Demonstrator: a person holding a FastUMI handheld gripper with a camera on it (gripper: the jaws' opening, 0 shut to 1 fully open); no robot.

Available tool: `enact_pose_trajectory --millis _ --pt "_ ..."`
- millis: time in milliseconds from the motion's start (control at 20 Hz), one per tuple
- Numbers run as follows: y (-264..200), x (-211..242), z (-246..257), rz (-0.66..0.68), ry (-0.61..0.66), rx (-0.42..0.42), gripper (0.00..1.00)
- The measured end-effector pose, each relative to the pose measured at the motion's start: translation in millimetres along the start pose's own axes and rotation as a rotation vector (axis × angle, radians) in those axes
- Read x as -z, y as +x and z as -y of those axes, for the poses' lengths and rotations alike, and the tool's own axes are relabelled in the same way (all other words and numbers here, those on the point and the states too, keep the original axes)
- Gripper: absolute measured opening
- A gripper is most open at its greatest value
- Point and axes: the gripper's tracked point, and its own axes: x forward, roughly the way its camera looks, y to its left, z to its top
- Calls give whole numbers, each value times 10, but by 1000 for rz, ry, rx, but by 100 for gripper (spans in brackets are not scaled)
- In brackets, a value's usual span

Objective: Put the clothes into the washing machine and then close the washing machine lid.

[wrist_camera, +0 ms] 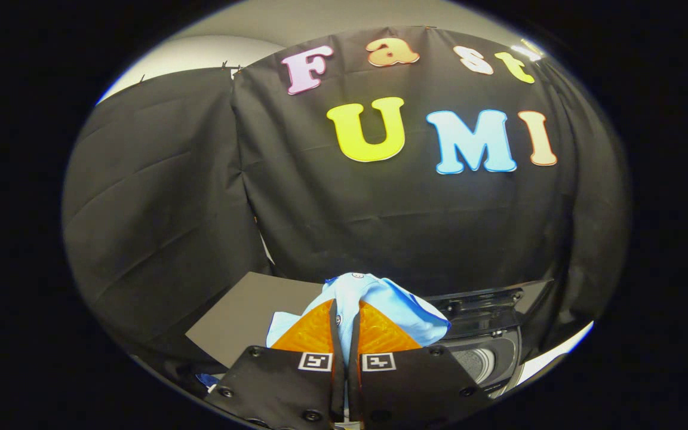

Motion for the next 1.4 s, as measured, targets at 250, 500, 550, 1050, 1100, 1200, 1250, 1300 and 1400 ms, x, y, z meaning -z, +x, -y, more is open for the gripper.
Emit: enact_pose_trajectory --millis 250,500,550,1050,1100,1200,1250,1300,1400 --pt "-277 81 603 14 54 57 4" --pt "-552 52 1093 36 69 104 4" --pt "-577 53 1170 38 70 113 4" --pt "-711 206 1729 18 82 135 4" --pt "-690 244 1759 11 80 134 4" --pt "-628 346 1844 -3 73 135 4" --pt "-595 415 1881 -15 73 133 4" --pt "-552 482 1918 -28 76 129 4" --pt "-461 631 1965 -54 74 123 4"
